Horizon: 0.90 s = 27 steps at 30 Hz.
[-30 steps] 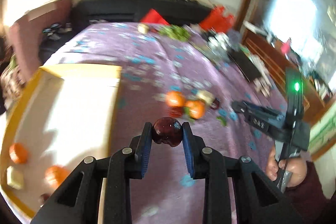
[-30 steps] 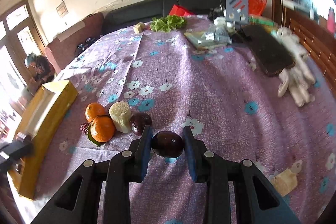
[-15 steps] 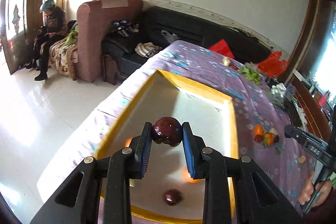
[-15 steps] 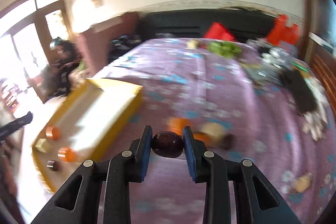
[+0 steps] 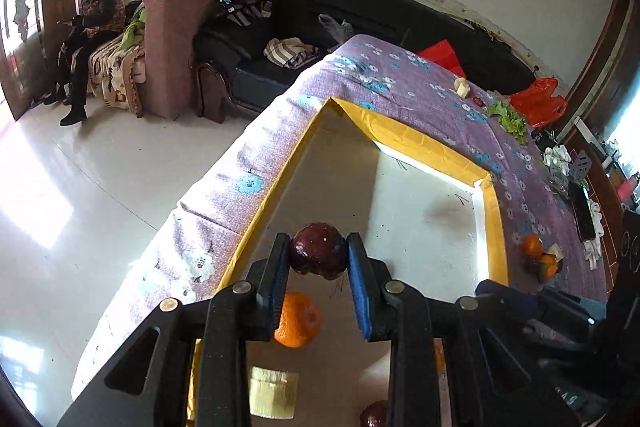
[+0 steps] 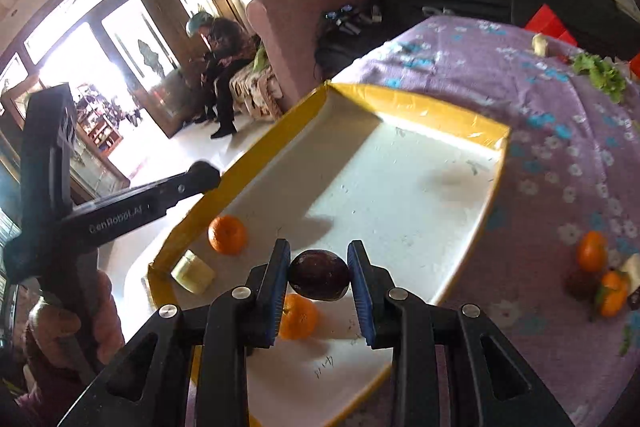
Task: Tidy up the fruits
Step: 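Carry both plums over the white tray and open both tools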
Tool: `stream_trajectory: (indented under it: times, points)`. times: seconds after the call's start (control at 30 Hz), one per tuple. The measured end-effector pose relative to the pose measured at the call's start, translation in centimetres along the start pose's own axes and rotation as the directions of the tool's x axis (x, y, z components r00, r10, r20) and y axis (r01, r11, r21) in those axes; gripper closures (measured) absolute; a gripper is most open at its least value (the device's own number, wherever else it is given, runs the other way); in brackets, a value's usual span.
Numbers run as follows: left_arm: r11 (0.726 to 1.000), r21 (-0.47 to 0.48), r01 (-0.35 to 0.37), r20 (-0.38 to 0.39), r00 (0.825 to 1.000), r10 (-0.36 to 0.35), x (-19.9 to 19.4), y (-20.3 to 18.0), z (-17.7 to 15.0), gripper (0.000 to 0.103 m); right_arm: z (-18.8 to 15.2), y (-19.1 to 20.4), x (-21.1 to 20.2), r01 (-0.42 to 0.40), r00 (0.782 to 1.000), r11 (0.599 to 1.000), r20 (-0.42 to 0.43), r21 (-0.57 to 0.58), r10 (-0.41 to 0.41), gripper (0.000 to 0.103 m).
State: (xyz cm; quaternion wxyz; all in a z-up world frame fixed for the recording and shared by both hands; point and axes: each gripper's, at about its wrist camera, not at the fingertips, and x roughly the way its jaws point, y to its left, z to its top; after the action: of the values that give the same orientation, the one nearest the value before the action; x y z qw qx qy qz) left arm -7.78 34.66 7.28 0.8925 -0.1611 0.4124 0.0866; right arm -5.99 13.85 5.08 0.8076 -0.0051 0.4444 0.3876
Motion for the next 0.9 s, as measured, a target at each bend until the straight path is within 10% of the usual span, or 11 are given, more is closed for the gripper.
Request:
stream_trajectory:
  times: [0.7,0.9]
  points:
    - [0.998,0.041,-0.042,-0.11,0.993,0.046,4.3,-1.0,0.6,0.074,-1.3,1.3,4.1,0.107,0.993,0.989,-0.046,-0.104,-0.112,0.069]
    - [0.999,0.018,-0.038,-0.103,0.994,0.04,3.9,-0.8,0.6,0.038,-1.3,1.3,4.3,0.116,0.992,0.987,-0.046,-0.11,-0.121,0.069]
